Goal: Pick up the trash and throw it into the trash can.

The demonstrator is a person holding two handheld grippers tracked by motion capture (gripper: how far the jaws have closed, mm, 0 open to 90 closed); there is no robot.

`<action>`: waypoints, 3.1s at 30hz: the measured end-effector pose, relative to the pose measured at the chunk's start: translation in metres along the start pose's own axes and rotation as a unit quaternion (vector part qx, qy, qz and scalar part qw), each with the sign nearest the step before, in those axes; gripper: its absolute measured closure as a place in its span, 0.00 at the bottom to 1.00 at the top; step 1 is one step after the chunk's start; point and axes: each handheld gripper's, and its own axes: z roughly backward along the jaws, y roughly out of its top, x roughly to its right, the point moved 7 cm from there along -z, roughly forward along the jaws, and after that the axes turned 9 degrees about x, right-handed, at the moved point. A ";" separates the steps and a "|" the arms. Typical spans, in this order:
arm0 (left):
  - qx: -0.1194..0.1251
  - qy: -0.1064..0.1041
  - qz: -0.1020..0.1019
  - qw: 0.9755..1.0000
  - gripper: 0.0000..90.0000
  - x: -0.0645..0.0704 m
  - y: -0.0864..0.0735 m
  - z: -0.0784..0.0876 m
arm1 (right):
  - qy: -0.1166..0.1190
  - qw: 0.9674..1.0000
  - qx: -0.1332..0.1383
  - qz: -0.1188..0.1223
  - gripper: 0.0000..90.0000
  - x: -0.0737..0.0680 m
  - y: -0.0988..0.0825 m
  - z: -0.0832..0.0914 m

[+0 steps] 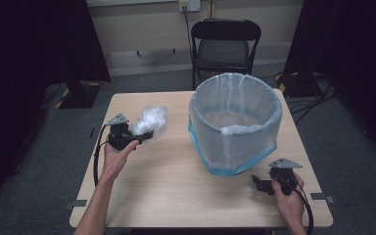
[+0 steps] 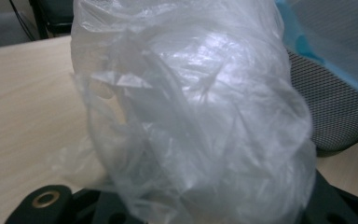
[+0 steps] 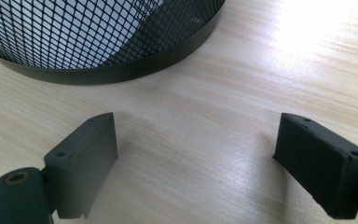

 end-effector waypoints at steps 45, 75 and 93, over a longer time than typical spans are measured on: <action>0.136 -0.062 -0.072 0.986 0.70 0.083 0.126 0.026 | 0.000 1.000 0.000 0.000 0.13 0.000 0.000 0.000; 0.117 -0.185 -0.107 0.970 0.69 0.190 0.186 -0.059 | 0.000 1.000 0.000 0.000 0.13 0.000 0.000 0.000; 0.065 -0.205 -0.112 0.970 0.28 0.213 0.191 -0.095 | 0.000 1.000 0.000 0.000 0.14 0.000 0.000 0.000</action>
